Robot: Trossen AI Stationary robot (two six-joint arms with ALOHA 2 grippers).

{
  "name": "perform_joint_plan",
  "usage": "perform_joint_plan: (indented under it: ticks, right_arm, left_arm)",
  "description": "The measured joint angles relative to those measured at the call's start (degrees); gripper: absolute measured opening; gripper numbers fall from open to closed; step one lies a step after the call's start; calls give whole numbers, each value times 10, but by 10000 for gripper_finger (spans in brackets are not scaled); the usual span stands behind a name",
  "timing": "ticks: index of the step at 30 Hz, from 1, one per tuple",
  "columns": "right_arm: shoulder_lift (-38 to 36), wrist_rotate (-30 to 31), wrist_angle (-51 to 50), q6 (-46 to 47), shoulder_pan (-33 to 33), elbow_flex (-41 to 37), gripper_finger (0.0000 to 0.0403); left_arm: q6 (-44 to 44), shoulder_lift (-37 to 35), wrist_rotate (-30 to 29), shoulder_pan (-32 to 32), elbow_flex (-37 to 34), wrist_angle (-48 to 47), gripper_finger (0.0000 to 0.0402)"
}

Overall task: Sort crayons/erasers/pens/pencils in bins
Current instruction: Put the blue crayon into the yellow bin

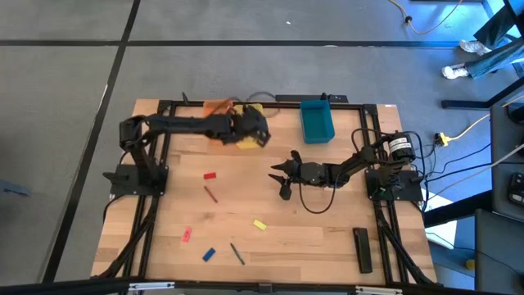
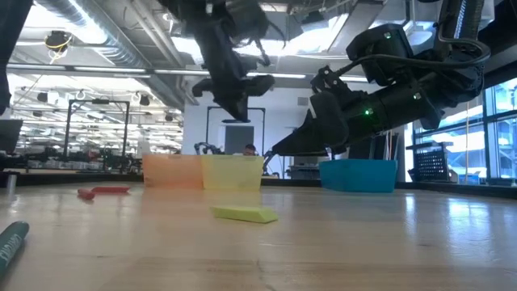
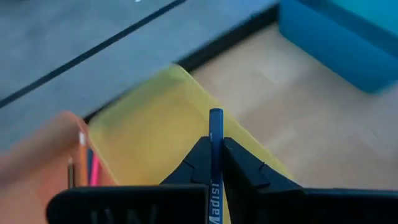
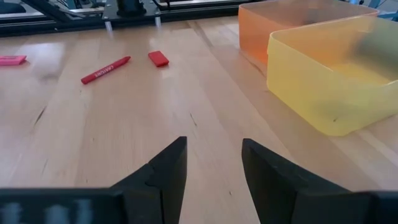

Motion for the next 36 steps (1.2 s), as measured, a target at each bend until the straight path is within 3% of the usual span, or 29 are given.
perform_joint_plan:
  ticks: [5, 10, 28, 36]
  right_arm:
    - [0, 0, 0, 0, 0, 0, 157]
    - [0, 0, 0, -1, 0, 0, 157]
    - [0, 0, 0, -11, -1, 0, 157]
    - [0, 0, -1, -13, -1, 0, 157]
  left_arm:
    - [13, 9, 42, 75, -6, 42, 13]
    - [19, 33, 90, 110, -24, 94, 13]
    - [12, 120, 131, 135, -33, 127, 14]
    - [-12, 126, 136, 135, -33, 125, 46]
